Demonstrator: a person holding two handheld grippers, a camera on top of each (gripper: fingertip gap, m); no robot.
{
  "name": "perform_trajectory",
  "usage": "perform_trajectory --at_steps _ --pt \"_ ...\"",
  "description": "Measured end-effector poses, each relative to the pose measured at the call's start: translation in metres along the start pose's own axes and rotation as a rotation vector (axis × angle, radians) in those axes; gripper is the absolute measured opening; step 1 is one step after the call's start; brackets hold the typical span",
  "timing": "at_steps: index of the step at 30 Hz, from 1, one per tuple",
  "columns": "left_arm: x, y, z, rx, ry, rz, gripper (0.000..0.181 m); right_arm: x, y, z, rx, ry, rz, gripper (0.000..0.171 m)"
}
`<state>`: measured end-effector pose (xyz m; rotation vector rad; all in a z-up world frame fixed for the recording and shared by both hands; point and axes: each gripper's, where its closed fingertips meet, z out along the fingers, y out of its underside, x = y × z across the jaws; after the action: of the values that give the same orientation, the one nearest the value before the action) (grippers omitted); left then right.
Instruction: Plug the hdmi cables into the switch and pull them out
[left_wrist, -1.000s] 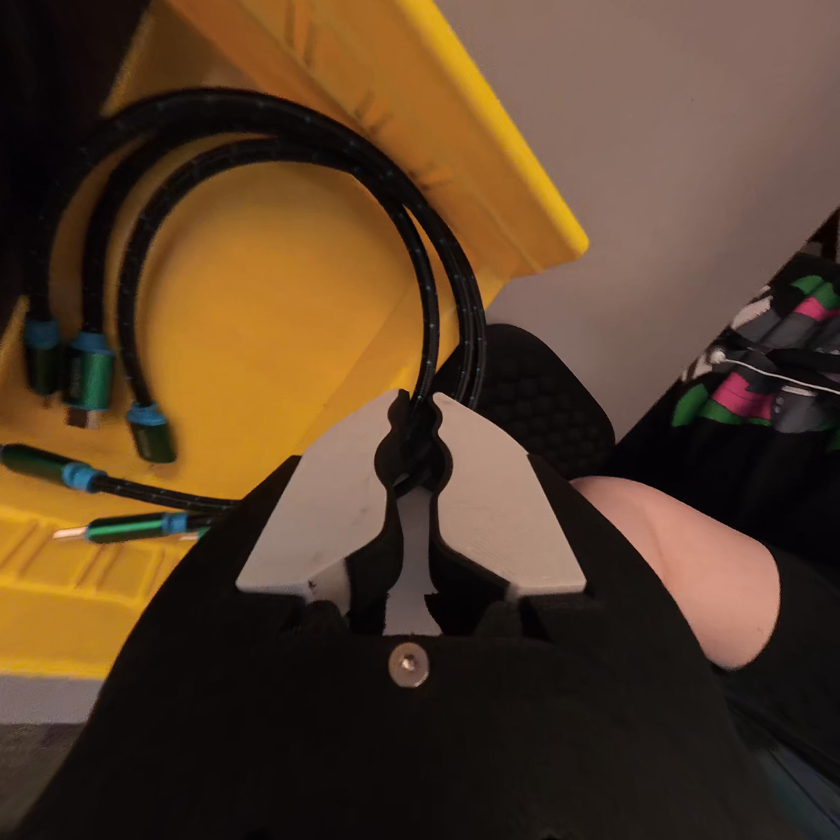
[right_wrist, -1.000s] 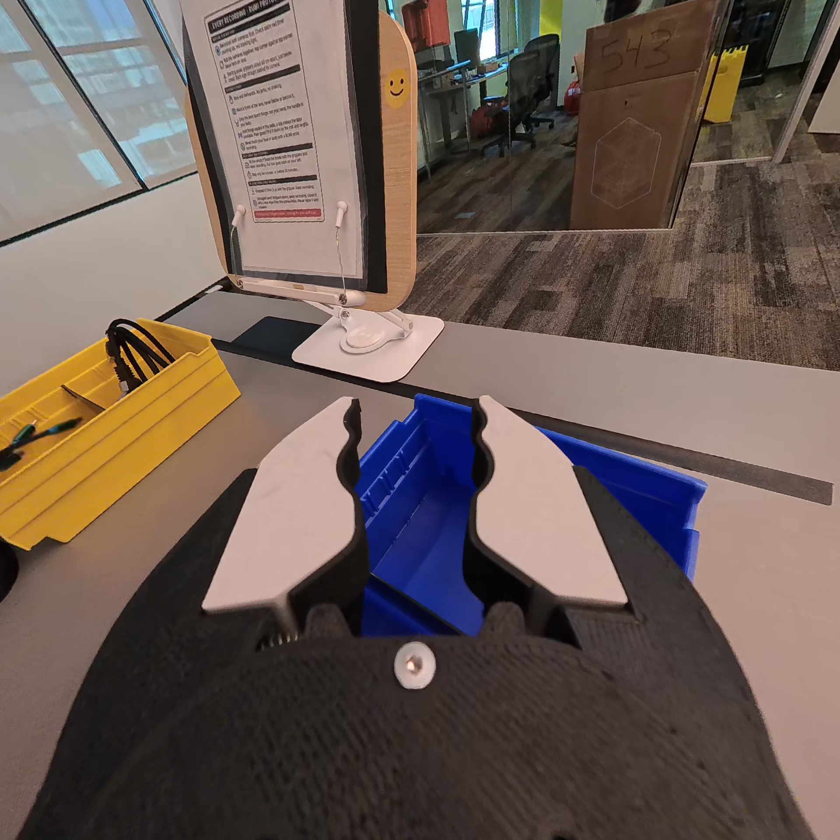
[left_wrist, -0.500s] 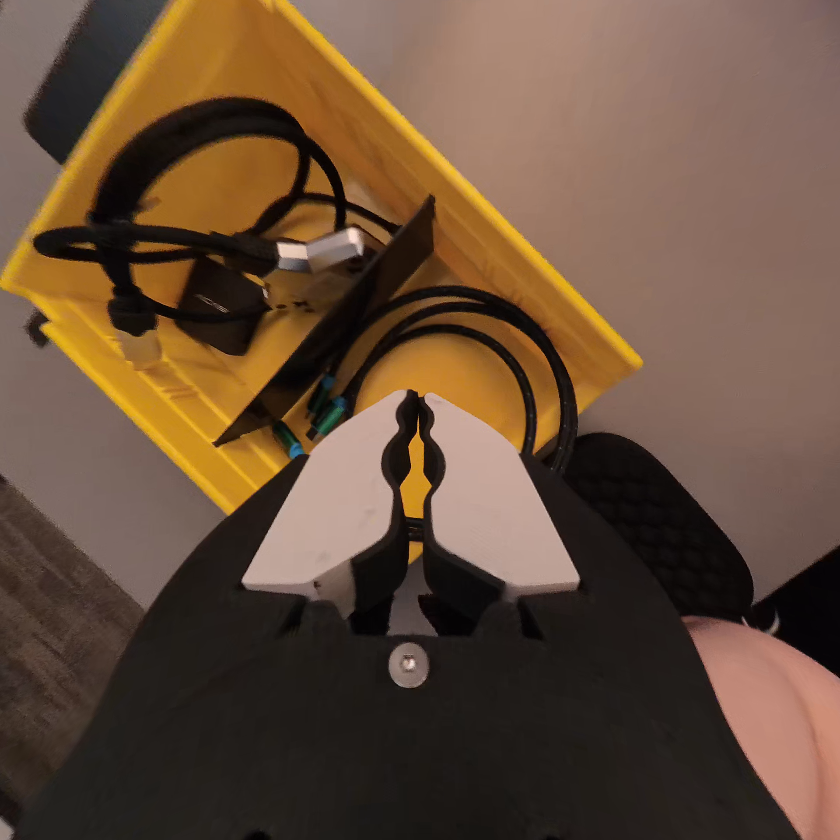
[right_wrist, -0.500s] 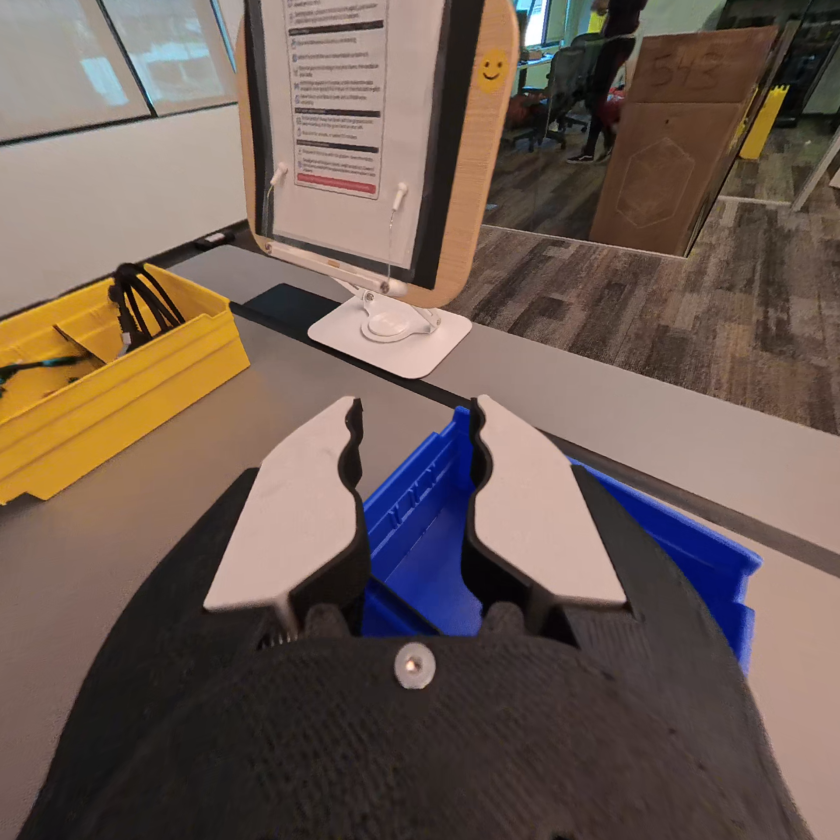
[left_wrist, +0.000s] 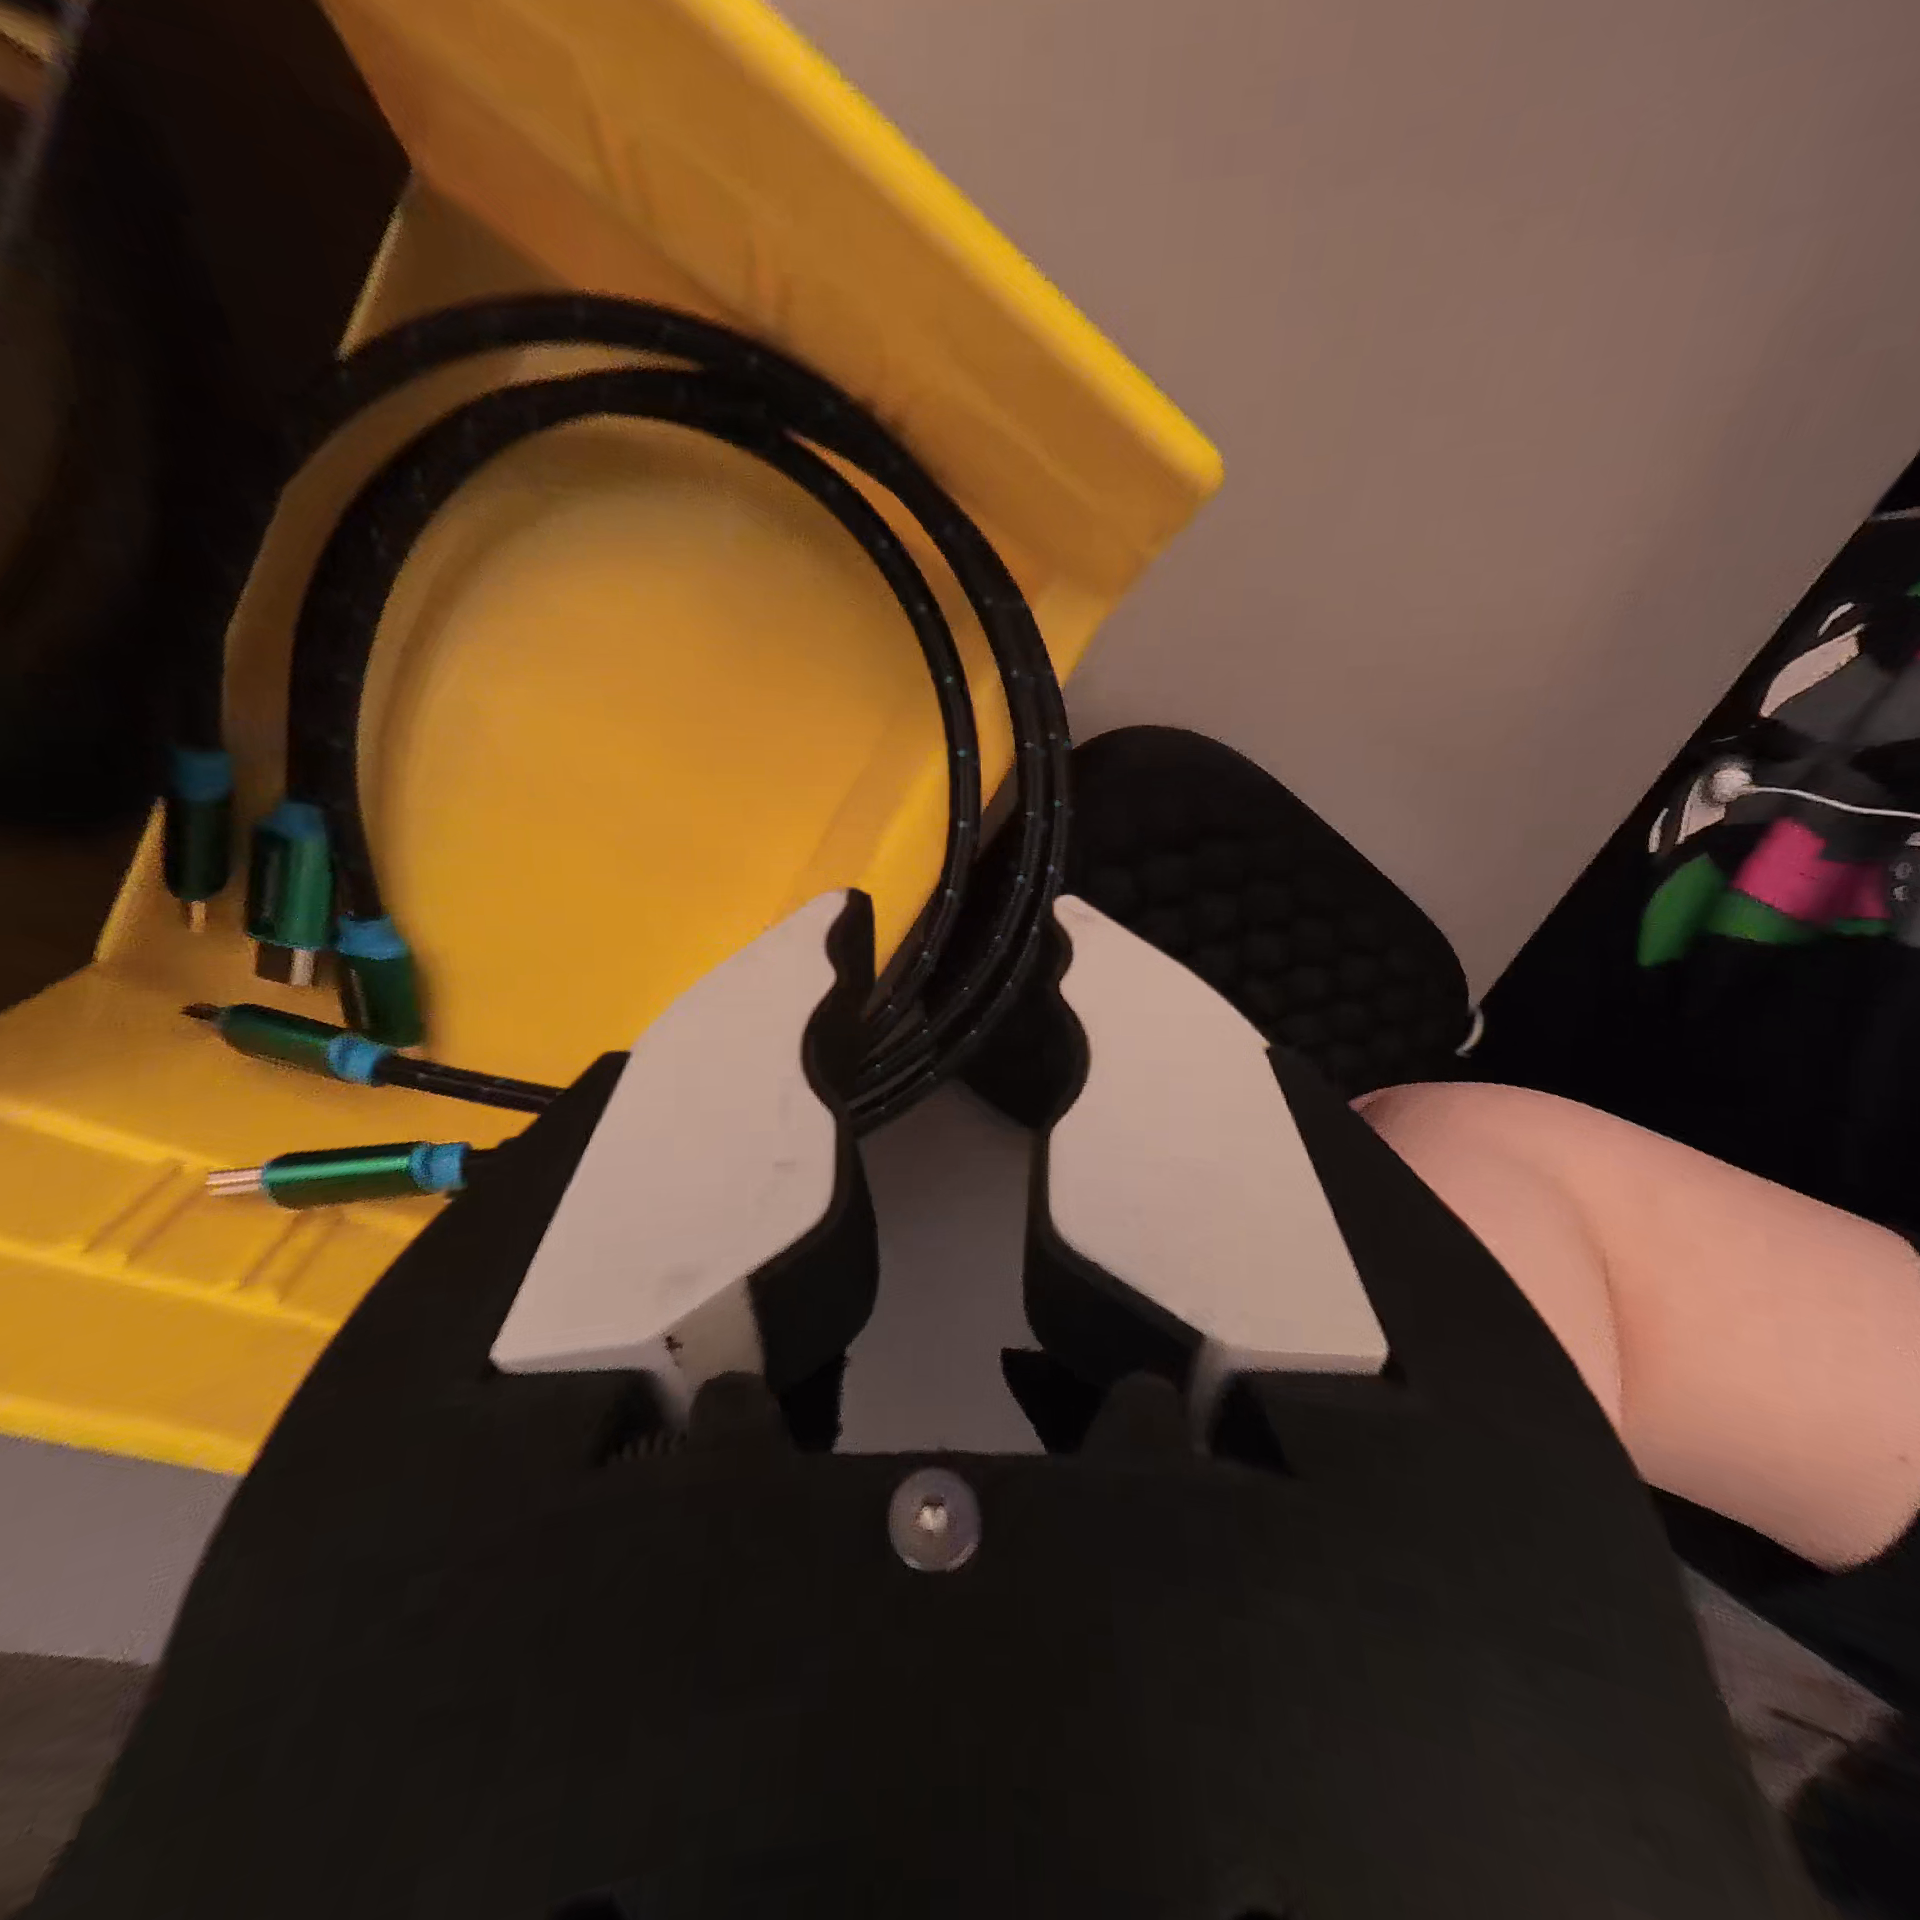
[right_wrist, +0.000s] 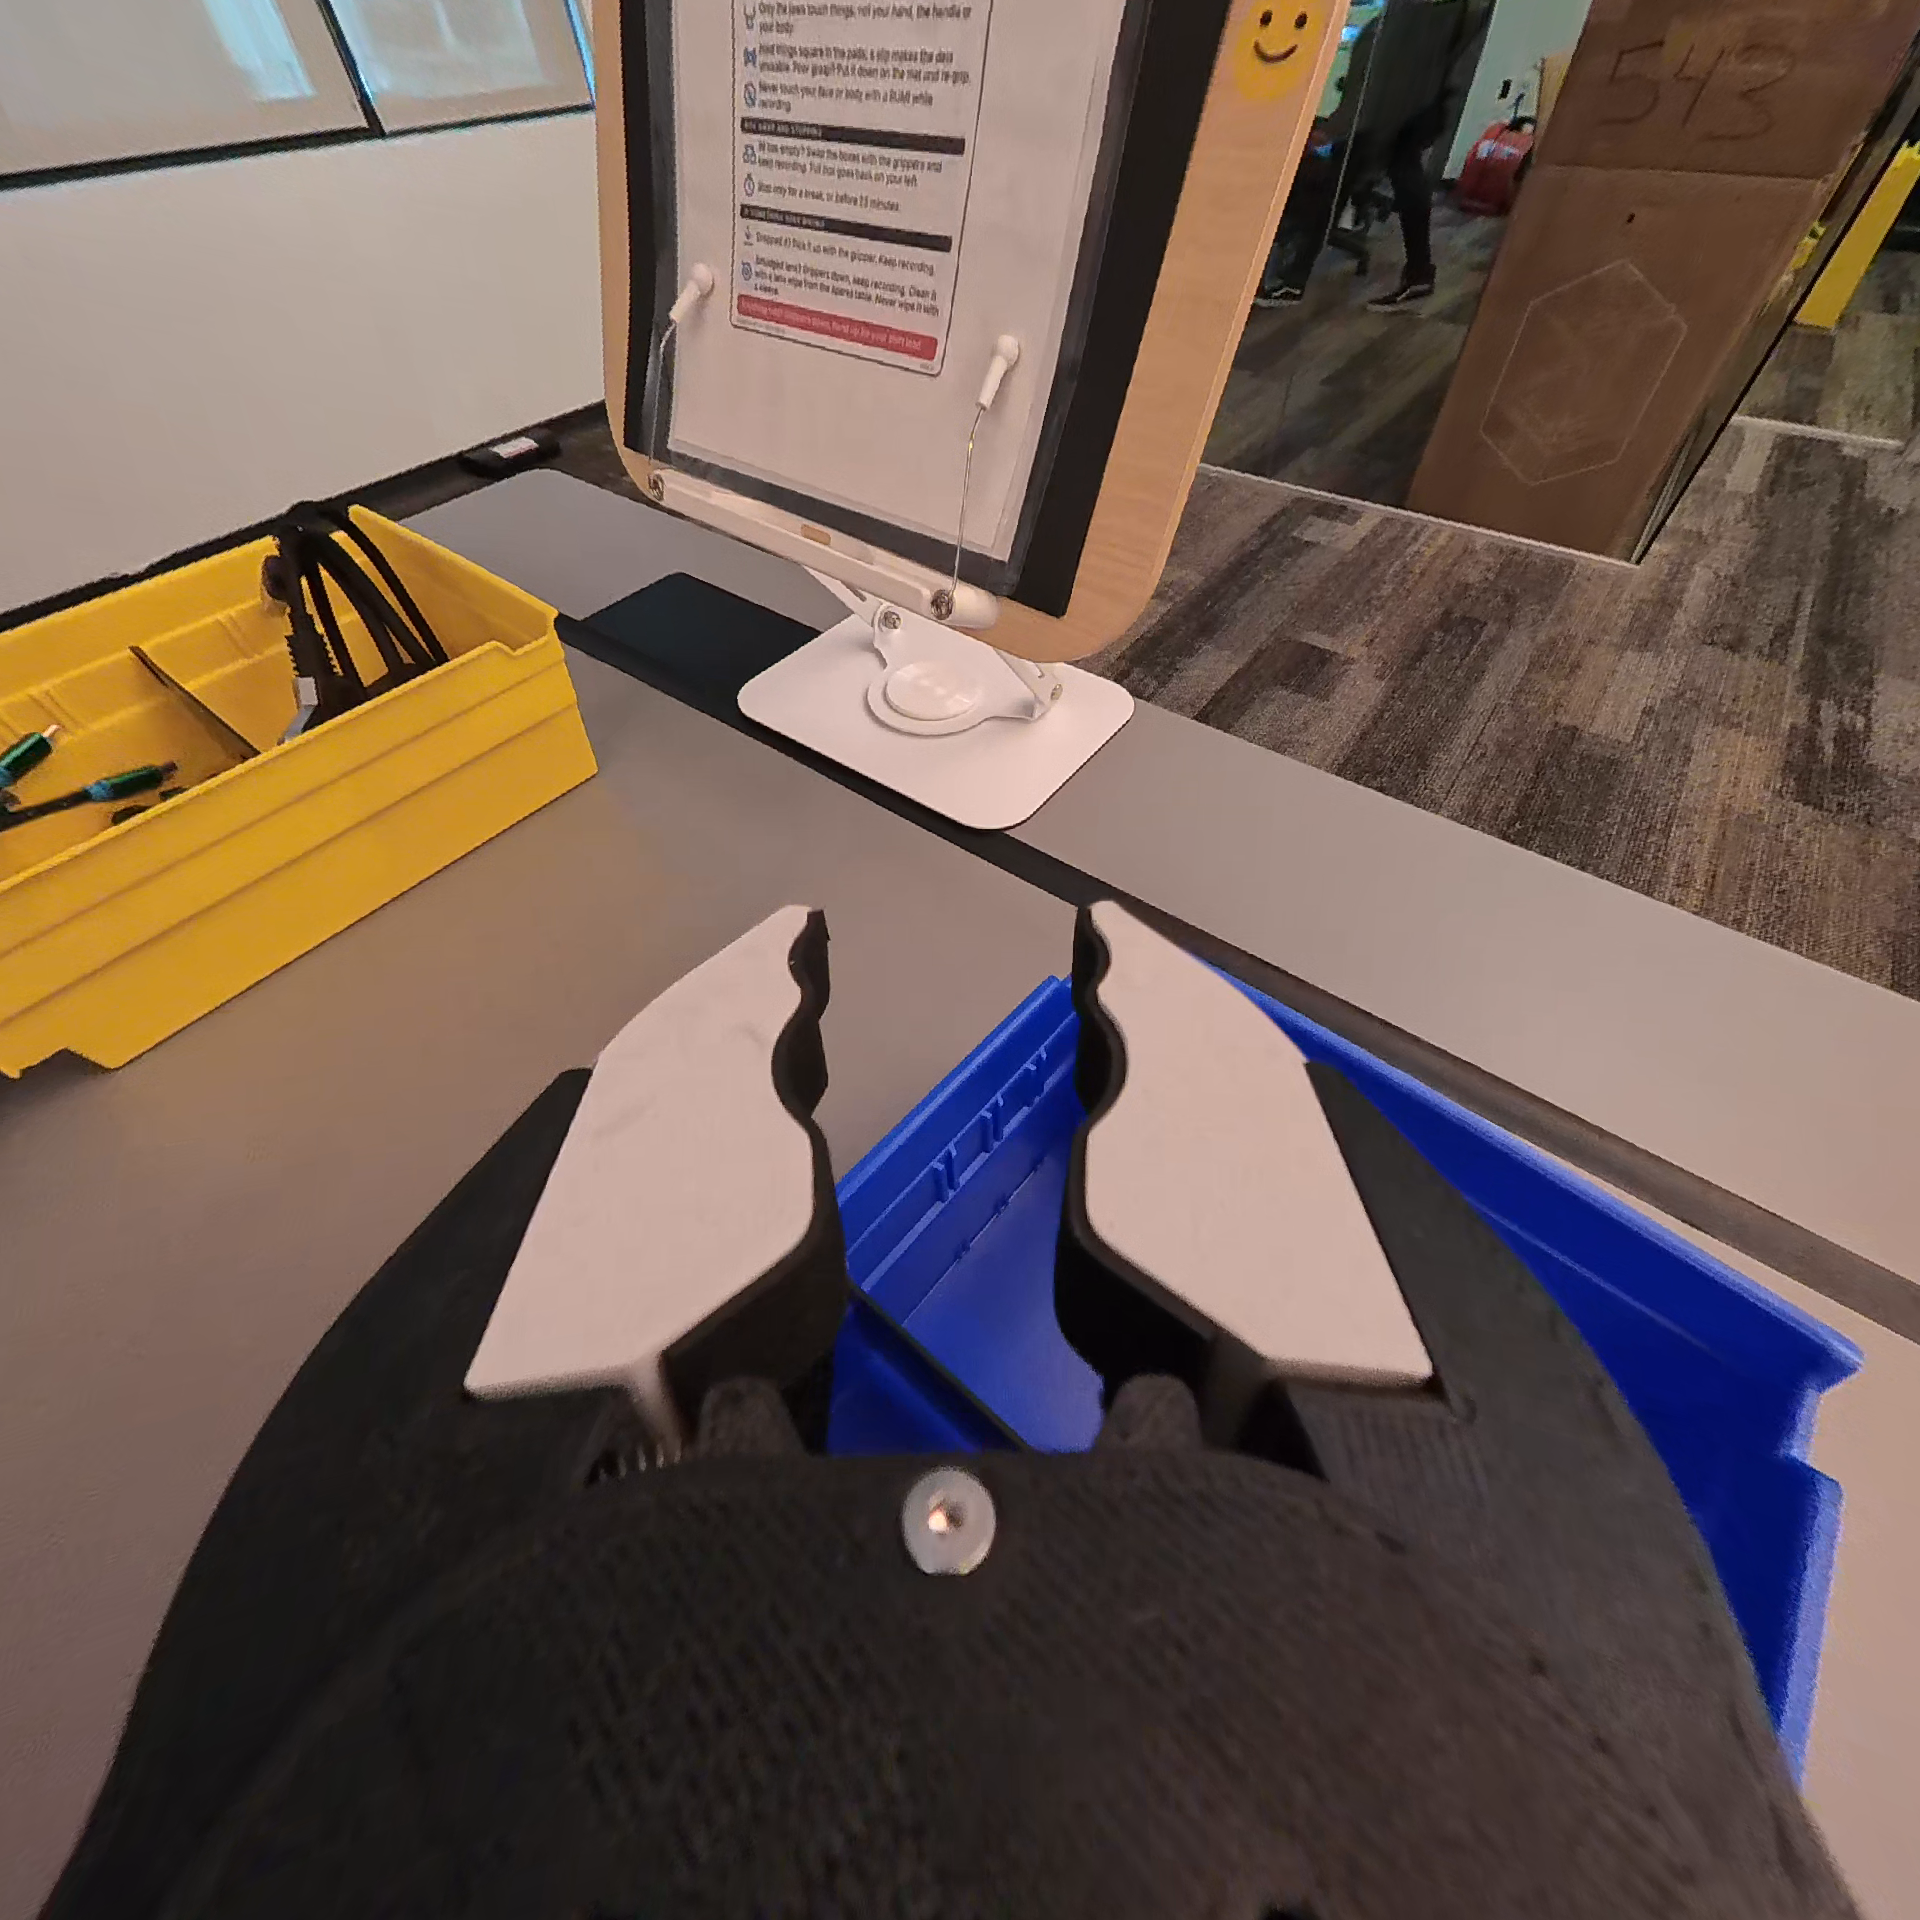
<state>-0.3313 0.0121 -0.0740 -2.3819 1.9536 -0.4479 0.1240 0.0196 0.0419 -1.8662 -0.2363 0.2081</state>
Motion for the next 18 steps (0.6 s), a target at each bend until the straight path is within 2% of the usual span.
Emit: perform_trajectory --at_steps 9,18 --pt "-0.009 0.010 0.026 -0.128 0.099 -0.097 0.031 0.003 -0.001 -0.004 0.013 -0.005 0.020 0.046" --pt "-0.007 0.004 0.036 -0.172 0.127 -0.067 0.021 0.010 0.001 -0.007 0.014 0.004 0.041 0.046"
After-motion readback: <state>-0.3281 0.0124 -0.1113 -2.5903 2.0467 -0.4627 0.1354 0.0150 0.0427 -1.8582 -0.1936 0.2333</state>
